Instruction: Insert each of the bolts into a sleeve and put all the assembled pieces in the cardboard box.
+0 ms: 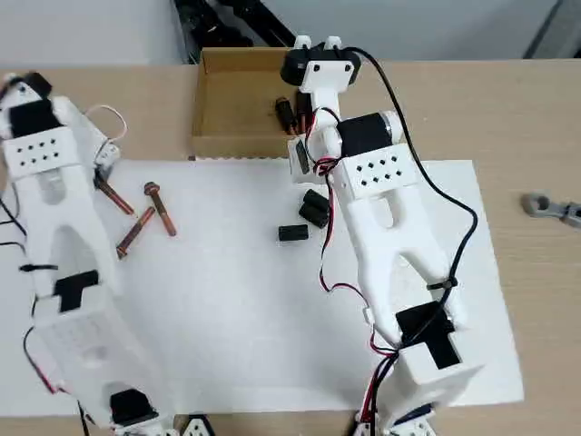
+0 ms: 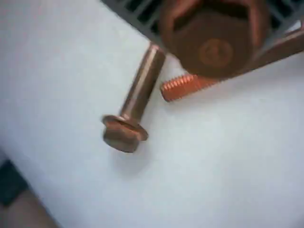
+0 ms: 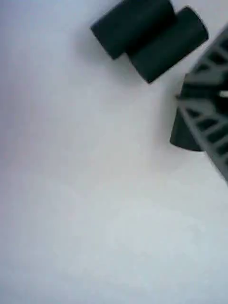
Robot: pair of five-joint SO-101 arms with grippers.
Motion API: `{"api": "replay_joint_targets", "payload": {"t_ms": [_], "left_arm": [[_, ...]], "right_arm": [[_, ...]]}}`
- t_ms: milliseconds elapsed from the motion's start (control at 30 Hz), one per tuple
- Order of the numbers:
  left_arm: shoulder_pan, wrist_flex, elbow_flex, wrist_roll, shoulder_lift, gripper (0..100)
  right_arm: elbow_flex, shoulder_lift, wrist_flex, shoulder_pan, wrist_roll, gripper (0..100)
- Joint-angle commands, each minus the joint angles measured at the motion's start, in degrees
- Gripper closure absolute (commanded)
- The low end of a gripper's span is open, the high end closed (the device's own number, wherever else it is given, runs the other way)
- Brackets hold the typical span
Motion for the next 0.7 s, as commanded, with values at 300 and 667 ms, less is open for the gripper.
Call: {"api": "replay_joint_targets", "payload": {"t_ms": [300,667], "left_arm": [[0.00,0.62,0.04,-9.23,-16.35,100],[-0.35,0.53,0.13,-19.69,-32.79,100]], "right_arm": [[-0.26,-3.56,0.31,-0.13,-0.79,99.4],[0.70,-1.71,5.85,-4.79,-0.26,99.5]]}}
